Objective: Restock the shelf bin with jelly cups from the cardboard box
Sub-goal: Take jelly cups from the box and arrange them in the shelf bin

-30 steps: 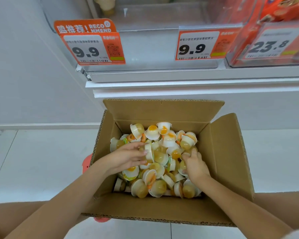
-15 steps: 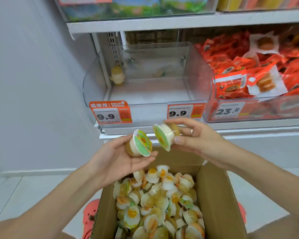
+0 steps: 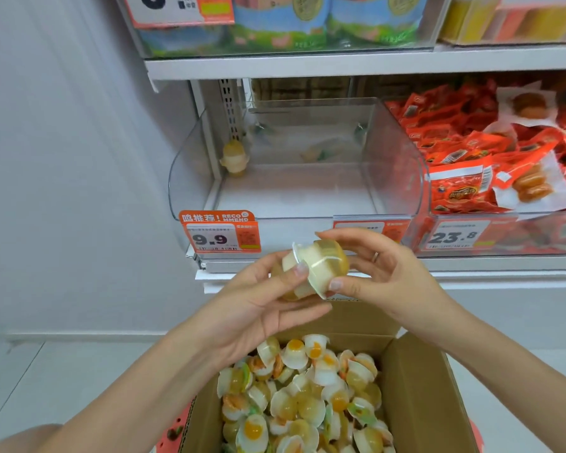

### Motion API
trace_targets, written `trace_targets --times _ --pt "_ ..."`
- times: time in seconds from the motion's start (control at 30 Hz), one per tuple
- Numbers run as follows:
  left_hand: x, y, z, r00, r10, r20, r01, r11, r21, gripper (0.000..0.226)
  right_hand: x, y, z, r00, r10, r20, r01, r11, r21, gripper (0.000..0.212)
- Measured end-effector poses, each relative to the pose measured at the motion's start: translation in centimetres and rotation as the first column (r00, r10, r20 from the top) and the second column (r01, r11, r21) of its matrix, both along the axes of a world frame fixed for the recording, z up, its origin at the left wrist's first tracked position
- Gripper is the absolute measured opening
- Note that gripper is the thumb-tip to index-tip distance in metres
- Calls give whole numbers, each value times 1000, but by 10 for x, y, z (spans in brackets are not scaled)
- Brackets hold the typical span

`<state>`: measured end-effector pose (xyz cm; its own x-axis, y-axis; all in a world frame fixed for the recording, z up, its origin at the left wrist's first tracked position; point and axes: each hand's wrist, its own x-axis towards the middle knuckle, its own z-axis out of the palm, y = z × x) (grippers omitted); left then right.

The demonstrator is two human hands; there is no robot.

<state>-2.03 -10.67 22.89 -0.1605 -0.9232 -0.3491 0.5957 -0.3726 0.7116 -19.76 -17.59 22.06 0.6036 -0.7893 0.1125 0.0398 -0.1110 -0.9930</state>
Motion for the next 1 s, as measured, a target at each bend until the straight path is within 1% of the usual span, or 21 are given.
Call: trace_targets --times 0.07,0.2,0.3,0.37,0.43,0.47,0.57,0.67,0.77,0.9,0.93,0.97,1.0 --pt "-2 0 -2 1000 -13 -21 13 1000 0 62 0 -1 1 1000 -1 6 1 999 -39 50" --pt "0 -2 -3 991 -44 -129 40 999 -34 70 1 -2 -1 1000 1 -12 -2 995 -104 48" --pt "3 -3 -4 988 -56 -141 51 998 -36 72 3 -2 -2 1000 4 -17 -6 994 -108 46" --pt "3 -2 -4 989 -52 -141 50 999 -17 74 2 -1 -2 998 38 -42 -43 992 -121 52" --pt "2 -1 -5 991 -52 -121 54 998 19 71 1 0 0 992 82 -97 -96 984 -152 66" --pt "1 1 -4 993 -58 -106 62 997 35 68 1 0 1 989 91 -118 -110 981 -161 69" --pt "0 4 -4 993 -82 -87 86 995 50 60 2 3 1 989 62 -135 -89 975 -202 68" --pt "1 3 -3 985 -91 -148 99 994 47 59 5 5 2 990 30 -140 -61 973 -223 69" --pt "3 1 0 972 -100 -214 110 993 33 58 7 2 5 989 47 -142 -76 975 -211 71" --pt "5 -3 1 958 -100 -269 108 994 14 59 12 3 7 989 6 -145 -47 960 -276 72" --pt "5 -3 3 958 -95 -270 102 995 13 58 15 3 8 991 -16 -135 -24 956 -291 71" --pt "6 -4 6 967 -85 -241 89 996 7 54 18 3 9 991 -45 -122 6 952 -307 70" --pt "8 -5 11 985 -64 -159 65 998 1 49 23 2 13 991 -80 -106 42 947 -318 69"
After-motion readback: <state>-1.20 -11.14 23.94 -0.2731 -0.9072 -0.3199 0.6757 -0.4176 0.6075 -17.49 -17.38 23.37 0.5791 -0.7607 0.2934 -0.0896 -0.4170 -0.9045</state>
